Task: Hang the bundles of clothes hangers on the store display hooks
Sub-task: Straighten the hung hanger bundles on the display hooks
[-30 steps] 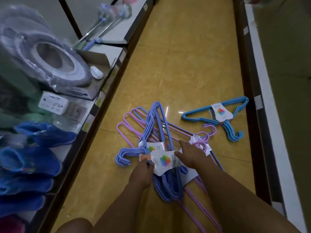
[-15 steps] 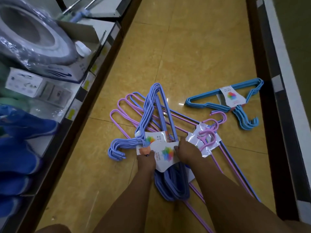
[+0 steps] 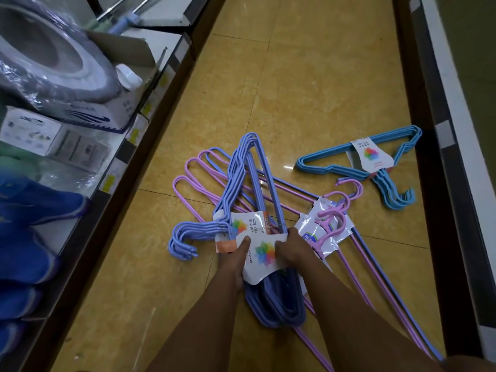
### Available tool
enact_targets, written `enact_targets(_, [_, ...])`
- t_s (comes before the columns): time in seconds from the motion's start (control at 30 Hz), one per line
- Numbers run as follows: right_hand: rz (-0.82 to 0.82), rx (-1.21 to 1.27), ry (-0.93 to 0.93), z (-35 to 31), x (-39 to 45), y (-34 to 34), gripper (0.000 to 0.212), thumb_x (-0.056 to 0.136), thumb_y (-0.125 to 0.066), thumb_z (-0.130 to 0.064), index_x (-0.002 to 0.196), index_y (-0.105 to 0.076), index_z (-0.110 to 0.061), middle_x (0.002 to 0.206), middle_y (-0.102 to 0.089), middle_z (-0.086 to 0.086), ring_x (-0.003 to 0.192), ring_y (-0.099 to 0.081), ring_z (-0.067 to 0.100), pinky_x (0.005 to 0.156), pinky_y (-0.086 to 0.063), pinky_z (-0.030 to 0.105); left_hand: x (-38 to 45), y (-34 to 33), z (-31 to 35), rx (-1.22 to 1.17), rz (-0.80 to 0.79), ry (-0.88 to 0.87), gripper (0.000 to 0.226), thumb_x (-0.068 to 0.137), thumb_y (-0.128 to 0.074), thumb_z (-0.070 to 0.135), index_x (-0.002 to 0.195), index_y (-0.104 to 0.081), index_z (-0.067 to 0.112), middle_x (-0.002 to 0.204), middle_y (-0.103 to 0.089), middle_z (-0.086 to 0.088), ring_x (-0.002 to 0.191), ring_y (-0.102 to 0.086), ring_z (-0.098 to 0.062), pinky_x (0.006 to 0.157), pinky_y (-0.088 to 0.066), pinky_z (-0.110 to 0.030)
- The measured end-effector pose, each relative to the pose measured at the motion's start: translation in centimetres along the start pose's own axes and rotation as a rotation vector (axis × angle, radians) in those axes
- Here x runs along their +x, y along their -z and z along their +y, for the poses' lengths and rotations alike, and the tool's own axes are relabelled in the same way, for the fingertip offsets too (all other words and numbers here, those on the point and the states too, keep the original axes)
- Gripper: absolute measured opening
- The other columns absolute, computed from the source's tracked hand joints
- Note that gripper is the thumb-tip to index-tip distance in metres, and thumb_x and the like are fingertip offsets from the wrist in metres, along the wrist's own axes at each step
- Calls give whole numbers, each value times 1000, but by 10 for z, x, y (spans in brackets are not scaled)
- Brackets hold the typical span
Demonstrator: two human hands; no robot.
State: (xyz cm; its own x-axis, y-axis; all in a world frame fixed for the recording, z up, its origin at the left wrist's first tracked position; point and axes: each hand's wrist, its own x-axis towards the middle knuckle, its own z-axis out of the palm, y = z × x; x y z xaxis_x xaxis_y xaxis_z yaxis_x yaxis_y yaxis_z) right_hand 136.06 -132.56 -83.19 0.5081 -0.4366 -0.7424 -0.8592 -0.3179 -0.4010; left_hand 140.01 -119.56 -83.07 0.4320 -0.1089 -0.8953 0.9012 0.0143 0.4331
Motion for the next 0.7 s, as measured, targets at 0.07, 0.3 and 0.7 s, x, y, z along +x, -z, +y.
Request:
enact_targets(0.07, [-7,26,-20,1,0,0,49,93,-50,-23,136,-33,-8,124,-56,18,112,-55,34,95,-47,41,6,1,-3,41,57,-44,43,89,-67,19,128,-54,7,121,-64,-18,97,-65,-32,71,-54,-40])
enact_targets(0.3, [-62,178,-92,-2,-3,-8,52,87,-59,-17,134,-42,-2,124,-56,19,112,-57,32,96,-49,43,1,-5,6,231,243,-260,34,74,-80,25,97,-59,12,106,-65,-14,93,-65,-34,83,-56,-48])
enact_targets(0.7, [248,-143,86,-30,-33,43,61,90,-56,-19,142,-26,-9,133,-47,15,117,-52,35,90,-47,40,-58,-25,66,871,228,-534,44,86,-62,30,127,-55,20,112,-64,-9,99,-60,-32,80,-48,-36])
